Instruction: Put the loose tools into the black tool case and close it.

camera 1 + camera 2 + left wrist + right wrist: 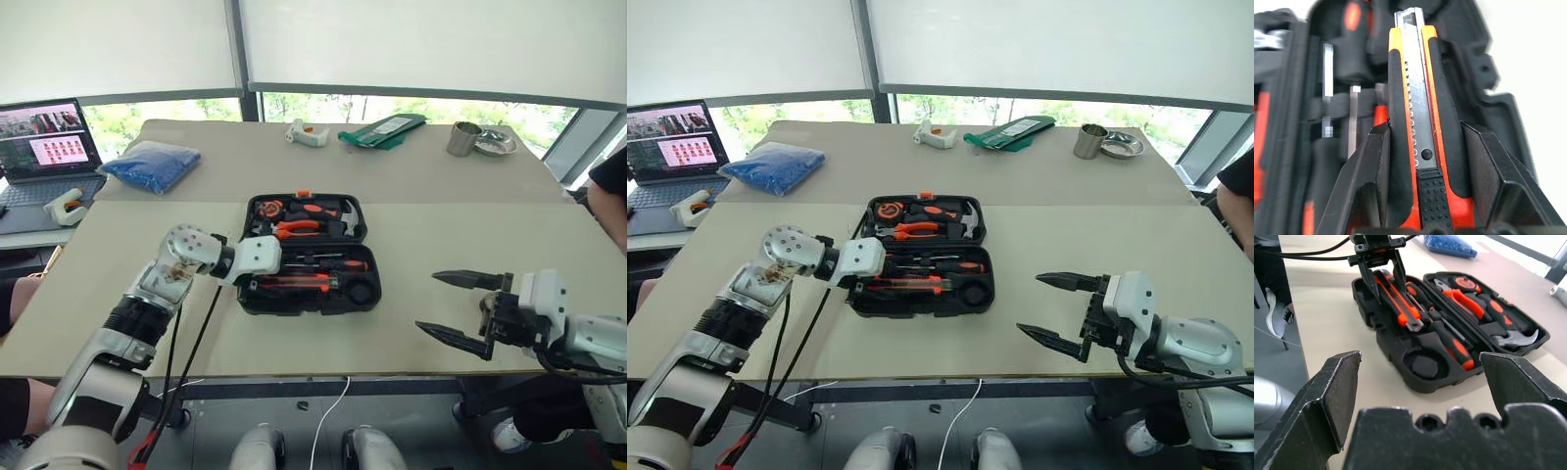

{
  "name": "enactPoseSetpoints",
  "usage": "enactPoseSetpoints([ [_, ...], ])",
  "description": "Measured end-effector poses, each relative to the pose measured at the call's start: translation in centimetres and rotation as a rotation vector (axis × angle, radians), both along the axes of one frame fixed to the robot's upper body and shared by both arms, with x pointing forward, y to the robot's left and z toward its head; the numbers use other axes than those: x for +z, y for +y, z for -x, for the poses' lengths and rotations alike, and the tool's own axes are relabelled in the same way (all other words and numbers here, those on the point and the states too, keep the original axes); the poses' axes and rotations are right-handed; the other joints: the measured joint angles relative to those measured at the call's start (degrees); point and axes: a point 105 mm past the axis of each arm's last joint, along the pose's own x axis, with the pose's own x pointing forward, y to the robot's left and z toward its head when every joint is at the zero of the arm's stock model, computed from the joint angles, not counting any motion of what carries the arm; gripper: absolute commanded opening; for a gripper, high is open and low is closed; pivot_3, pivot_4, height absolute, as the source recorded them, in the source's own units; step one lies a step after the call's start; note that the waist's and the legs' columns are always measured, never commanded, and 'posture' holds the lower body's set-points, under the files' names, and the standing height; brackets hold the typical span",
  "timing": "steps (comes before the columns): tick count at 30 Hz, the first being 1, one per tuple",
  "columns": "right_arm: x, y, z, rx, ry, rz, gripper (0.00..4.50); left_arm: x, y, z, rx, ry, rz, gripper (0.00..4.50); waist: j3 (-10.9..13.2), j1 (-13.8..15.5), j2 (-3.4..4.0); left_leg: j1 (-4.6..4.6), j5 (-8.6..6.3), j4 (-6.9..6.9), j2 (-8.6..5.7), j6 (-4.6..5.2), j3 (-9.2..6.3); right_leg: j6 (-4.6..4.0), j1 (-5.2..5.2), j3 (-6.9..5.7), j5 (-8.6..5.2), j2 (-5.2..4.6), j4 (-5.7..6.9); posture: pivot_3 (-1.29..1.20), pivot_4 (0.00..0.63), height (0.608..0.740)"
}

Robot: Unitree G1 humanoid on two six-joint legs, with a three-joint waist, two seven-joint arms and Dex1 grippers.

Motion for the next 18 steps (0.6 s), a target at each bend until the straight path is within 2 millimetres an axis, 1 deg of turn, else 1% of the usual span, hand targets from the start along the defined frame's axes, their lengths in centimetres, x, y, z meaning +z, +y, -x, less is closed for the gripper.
enactPoseSetpoints([
  [1,0.02,0.01,0.00,-0.002,-0.001,0.000,4.50,-0.18,-0.19,0.03,0.000,0.010,-0.003,1.70,0.00,0.02,0.00,0.00,-0.01,0.04,0.00,0.01,0.00,0.02,0.01,0.01,0.01,0.00,0.00,0.00,0.150,0.740],
  [4,0.08,0.13,0.08,0.000,-0.004,0.001,4.50,-0.43,0.05,-0.16,0.024,0.014,-0.026,1.70,0.00,-0.03,0.00,0.02,-0.01,0.05,0.01,0.02,-0.02,0.22,0.02,0.02,-0.08,0.00,0.00,0.00,0.150,0.740],
  [8,-0.12,0.12,0.20,-0.007,0.002,-0.001,4.50,-0.45,0.35,-0.36,0.043,0.000,-0.046,1.70,0.00,-0.05,0.00,0.06,-0.01,0.04,0.03,0.02,-0.03,0.23,0.04,0.02,-0.09,0.01,0.02,0.00,0.150,0.740],
  [14,-0.59,0.10,0.57,-0.011,0.022,-0.003,4.50,-0.53,0.00,-0.33,0.040,0.002,-0.037,1.70,0.00,-0.01,0.00,0.09,-0.01,0.07,0.03,0.02,-0.03,0.24,0.08,0.02,-0.08,0.00,0.03,0.00,0.150,0.740],
  [16,-0.62,0.08,0.58,-0.011,0.024,-0.003,4.50,-0.58,0.01,-0.26,0.039,0.012,-0.040,2.70,0.00,0.02,0.00,0.08,0.00,0.08,0.02,0.02,-0.04,0.24,0.08,0.03,-0.08,0.00,0.03,0.00,0.150,0.740],
  [17,-0.61,0.07,0.58,-0.011,0.023,-0.003,4.50,-0.57,0.04,-0.26,0.042,0.016,-0.040,2.91,0.00,0.00,0.00,0.09,-0.01,0.08,0.02,0.02,-0.03,0.24,0.08,0.03,-0.08,0.00,0.03,0.00,0.150,0.740],
  [18,-0.60,0.07,0.59,-0.011,0.023,-0.003,4.50,-0.43,0.16,-0.37,0.051,0.012,-0.039,3.42,-0.01,-0.02,0.01,0.09,-0.01,0.07,0.03,0.02,-0.04,0.24,0.09,0.03,-0.08,0.01,0.02,0.00,0.150,0.740],
])
